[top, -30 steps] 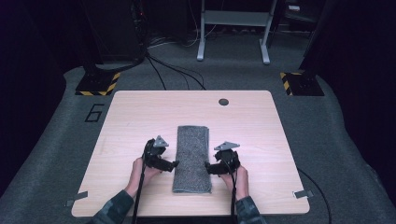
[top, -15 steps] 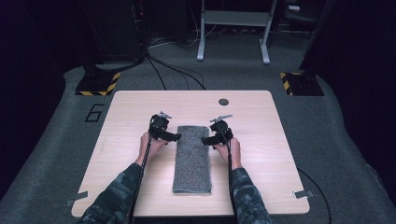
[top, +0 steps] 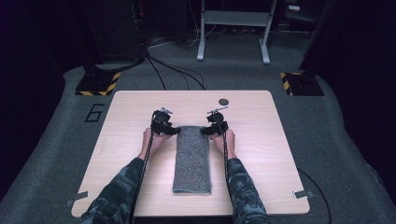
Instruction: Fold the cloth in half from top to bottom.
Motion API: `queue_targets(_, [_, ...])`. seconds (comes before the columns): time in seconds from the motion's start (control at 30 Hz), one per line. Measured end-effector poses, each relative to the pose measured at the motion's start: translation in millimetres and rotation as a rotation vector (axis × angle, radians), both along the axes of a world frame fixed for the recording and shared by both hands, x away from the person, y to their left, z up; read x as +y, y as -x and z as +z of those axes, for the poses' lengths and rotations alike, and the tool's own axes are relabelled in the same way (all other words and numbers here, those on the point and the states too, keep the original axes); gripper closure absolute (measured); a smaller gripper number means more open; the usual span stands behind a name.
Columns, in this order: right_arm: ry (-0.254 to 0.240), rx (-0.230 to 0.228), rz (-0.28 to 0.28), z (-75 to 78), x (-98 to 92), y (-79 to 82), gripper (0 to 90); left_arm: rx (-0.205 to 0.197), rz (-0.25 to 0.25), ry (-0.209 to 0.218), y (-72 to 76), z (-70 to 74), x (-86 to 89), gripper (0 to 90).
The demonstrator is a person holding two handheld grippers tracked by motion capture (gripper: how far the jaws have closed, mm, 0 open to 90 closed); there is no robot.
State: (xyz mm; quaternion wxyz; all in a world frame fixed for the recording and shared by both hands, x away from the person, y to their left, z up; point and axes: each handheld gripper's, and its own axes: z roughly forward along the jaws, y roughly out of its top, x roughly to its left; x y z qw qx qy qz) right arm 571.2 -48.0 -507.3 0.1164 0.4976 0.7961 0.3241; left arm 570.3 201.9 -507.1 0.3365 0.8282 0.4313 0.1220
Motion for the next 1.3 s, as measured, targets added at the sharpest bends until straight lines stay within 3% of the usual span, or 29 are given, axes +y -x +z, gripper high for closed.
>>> queue_targets(0.03, [0.02,-0.011,-0.006,0.1,2.2,0.6,50.2,0.006,-0.006,0.004,0.4,-2.4,-1.6,48.7])
queue_targets(0.1, [0.029,-0.015,-0.003,0.3,3.1,1.3,52.0,0.002,-0.002,-0.003,0.9,-2.3,-2.1,49.4])
queue_targets(0.17, [0.049,-0.025,0.001,0.3,4.3,2.8,58.8,-0.003,-0.011,-0.001,1.3,-2.5,-3.9,55.9])
queue_targets(0.23, [0.065,-0.048,0.017,-0.6,6.0,6.3,66.9,-0.003,-0.013,-0.026,2.8,-1.2,-9.8,63.2])
queue_targets(0.27, [0.063,-0.051,0.024,-0.9,6.0,7.2,70.0,-0.005,-0.019,-0.041,3.3,-0.6,-11.5,66.2])
queue_targets(0.4, [0.007,-0.053,0.018,-3.7,3.3,9.1,82.4,0.003,-0.018,-0.028,4.8,-1.0,-16.7,81.2])
queue_targets(0.6, [-0.006,-0.052,0.01,-4.0,2.7,10.5,85.6,0.014,0.0,0.004,5.6,-2.0,-14.6,87.0])
queue_targets(0.7, [0.0,-0.059,0.018,-2.0,2.3,11.7,86.1,-0.002,-0.002,0.002,6.9,1.2,-13.1,87.5])
queue_targets(0.77, [-0.005,-0.067,0.017,1.7,1.5,13.3,86.1,-0.021,-0.008,0.013,8.6,6.7,-11.3,87.5])
queue_targets(0.87, [-0.015,-0.119,0.016,12.7,-0.8,17.8,86.3,-0.071,-0.001,0.044,12.6,17.6,-10.3,87.5])
queue_targets(1.03, [-0.008,-0.175,0.022,26.4,-2.4,22.0,86.4,-0.132,-0.009,0.032,16.2,32.8,-11.0,87.7])
queue_targets(1.3, [-0.017,-0.231,0.029,50.8,-6.4,22.7,86.4,-0.178,-0.009,0.037,16.1,53.8,-11.3,87.7])
